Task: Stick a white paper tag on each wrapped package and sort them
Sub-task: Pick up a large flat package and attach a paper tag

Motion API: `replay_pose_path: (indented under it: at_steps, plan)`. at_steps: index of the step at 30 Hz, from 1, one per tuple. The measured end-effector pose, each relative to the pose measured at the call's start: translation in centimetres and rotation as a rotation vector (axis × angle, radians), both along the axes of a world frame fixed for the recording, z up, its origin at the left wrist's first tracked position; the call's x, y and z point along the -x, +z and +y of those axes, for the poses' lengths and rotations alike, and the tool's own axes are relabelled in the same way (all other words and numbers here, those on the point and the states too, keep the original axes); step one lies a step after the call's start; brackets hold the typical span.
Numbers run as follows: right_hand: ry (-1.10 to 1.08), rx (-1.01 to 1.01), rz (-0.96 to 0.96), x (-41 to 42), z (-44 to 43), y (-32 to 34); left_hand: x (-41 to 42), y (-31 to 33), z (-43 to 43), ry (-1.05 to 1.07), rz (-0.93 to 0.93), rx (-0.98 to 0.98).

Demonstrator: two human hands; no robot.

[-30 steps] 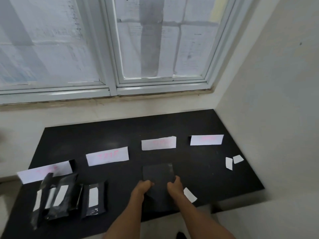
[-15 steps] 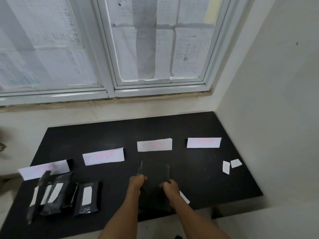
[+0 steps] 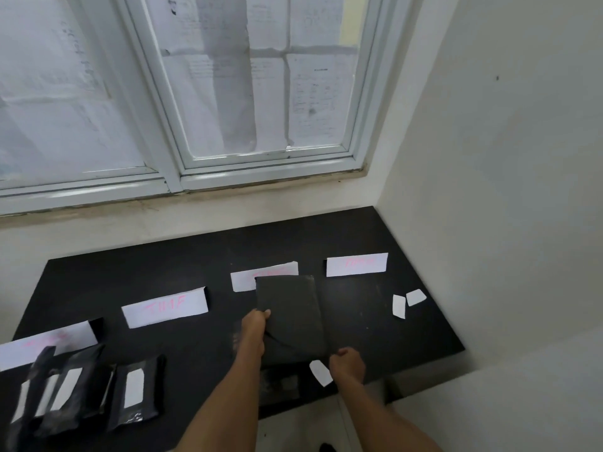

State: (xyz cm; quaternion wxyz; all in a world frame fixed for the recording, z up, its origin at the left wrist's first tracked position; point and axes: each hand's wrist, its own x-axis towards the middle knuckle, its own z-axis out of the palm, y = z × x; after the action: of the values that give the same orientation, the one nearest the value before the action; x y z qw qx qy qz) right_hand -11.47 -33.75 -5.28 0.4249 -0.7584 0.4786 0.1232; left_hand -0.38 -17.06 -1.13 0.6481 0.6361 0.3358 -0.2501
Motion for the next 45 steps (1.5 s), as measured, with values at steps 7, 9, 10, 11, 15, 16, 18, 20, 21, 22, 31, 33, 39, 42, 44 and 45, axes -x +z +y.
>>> replay_pose_path:
  at_steps: [7, 9, 10, 11, 15, 16, 18, 20, 21, 22, 31, 33, 39, 42, 44, 45]
  plan:
    - [0.182, -0.044, 0.138, 0.5, -1.1, -1.2, -0.6, 0.2, -3.4, -0.044, -0.008, 0.084]
    - [0.214, -0.055, 0.146, 0.4, -0.9, -1.2, -0.6, 0.8, -3.7, -0.055, -0.022, 0.097]
    - [0.218, -0.052, 0.148, 0.4, -0.7, -1.3, -0.6, 1.0, -3.6, -0.057, -0.027, 0.098]
    - [0.208, -0.048, 0.156, 0.4, -0.6, -1.5, -0.7, 1.1, -3.6, -0.055, -0.035, 0.105]
    - [0.131, -0.015, 0.150, 1.0, -0.3, -2.3, -0.6, 1.6, -3.0, -0.027, -0.044, 0.117]
    - [0.119, -0.013, 0.148, 1.1, -0.1, -2.2, -0.7, 1.8, -2.7, -0.025, -0.048, 0.112]
    - [0.122, -0.019, 0.167, 1.3, 0.3, -2.3, -0.5, 2.2, -2.3, -0.020, -0.056, 0.118]
    - [0.099, -0.037, 0.174, 1.2, 0.5, -2.4, -0.4, 2.4, -1.8, -0.016, -0.056, 0.118]
    - [0.084, -0.049, 0.174, 1.1, 0.8, -2.4, -0.3, 2.4, -1.6, -0.014, -0.056, 0.117]
    - [0.069, -0.053, 0.166, 1.1, 0.9, -2.5, -0.3, 2.3, -1.4, -0.015, -0.057, 0.117]
    - [-0.202, -0.055, 0.002, 0.7, 0.9, 0.3, 0.0, 2.6, 0.1, -0.013, -0.086, 0.095]
    - [-0.281, 0.005, -0.144, -0.2, 0.1, 2.3, -0.3, 2.3, 0.2, -0.001, -0.078, 0.090]
    - [-0.542, 0.018, -0.650, -4.3, -1.1, 10.9, 0.0, 3.7, -1.9, 0.015, -0.123, 0.110]
    - [-0.423, -0.085, -0.740, -5.4, -0.1, 12.9, 0.0, 4.3, -3.5, -0.033, -0.129, 0.094]
    - [-0.335, -0.089, -0.736, -5.6, 0.7, 13.7, 0.3, 5.5, -4.7, -0.068, -0.144, 0.101]
    - [-0.319, -0.077, -0.732, -5.6, 1.0, 13.8, 0.6, 6.2, -5.2, -0.074, -0.162, 0.106]
